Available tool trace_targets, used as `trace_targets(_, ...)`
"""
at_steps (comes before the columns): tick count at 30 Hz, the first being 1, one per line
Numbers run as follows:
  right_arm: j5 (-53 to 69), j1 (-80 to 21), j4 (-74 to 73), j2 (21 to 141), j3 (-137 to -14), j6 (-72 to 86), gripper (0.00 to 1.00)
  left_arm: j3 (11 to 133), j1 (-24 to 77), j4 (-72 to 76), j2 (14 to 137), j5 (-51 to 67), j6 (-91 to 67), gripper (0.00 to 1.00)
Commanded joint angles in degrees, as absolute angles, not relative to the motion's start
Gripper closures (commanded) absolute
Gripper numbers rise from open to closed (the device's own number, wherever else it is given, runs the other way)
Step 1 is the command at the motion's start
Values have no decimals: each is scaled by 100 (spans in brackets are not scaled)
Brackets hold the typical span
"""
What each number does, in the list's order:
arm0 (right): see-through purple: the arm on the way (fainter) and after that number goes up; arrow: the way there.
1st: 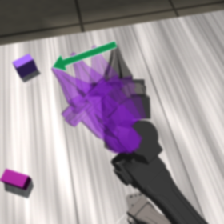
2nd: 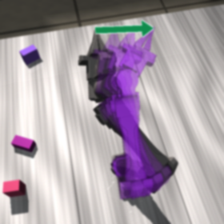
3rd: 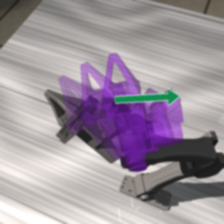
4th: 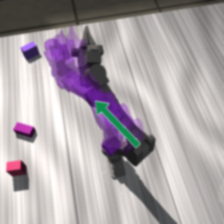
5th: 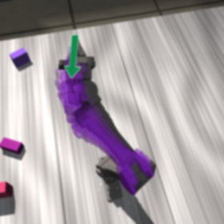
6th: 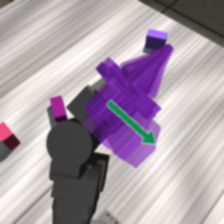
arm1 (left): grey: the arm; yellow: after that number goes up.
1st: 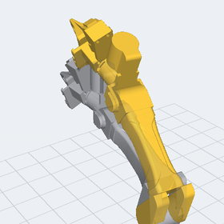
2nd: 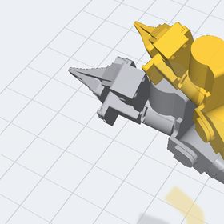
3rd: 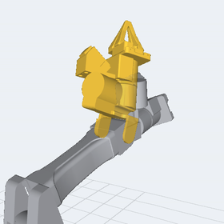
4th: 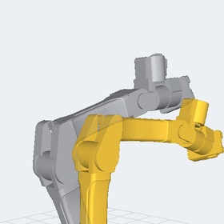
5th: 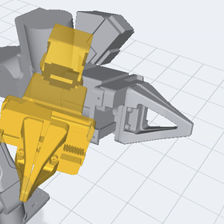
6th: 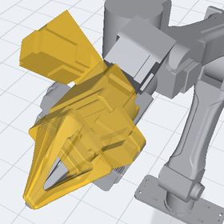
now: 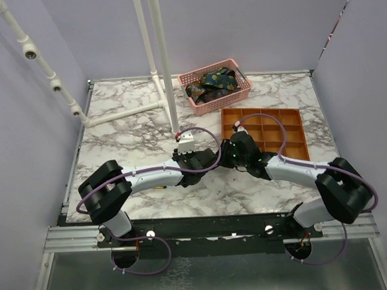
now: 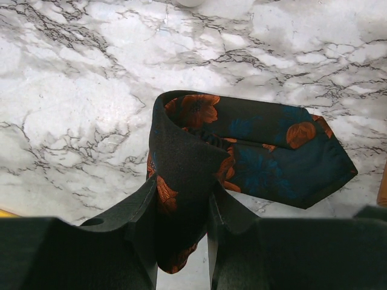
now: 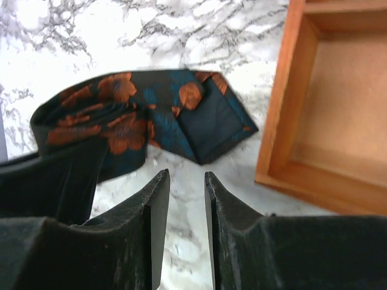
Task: Roll the ties
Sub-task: Roll the tie at the center of the board.
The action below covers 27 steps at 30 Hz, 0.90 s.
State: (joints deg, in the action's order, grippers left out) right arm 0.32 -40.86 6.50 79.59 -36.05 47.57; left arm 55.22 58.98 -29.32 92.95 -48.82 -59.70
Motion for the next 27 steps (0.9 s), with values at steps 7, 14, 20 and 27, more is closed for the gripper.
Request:
trace_targets(7,-26,-4126,1423,9587,-4444,4684,68,5014,5770,-2299,8773,-4510,-5652,100)
trace_targets(14,-26,-4245,600,10349,-5002,4436,70,4840,5773,-2055,8743,-4306,-5479,100)
trace_targets(20,-27,-4595,15,10279,-4494,4705,75,4765,5790,-1721,8564,-3861,-4922,100)
trace_targets(27,169,-4730,-301,9753,-3323,5307,77,4418,5849,-1306,8209,-3195,-4552,100)
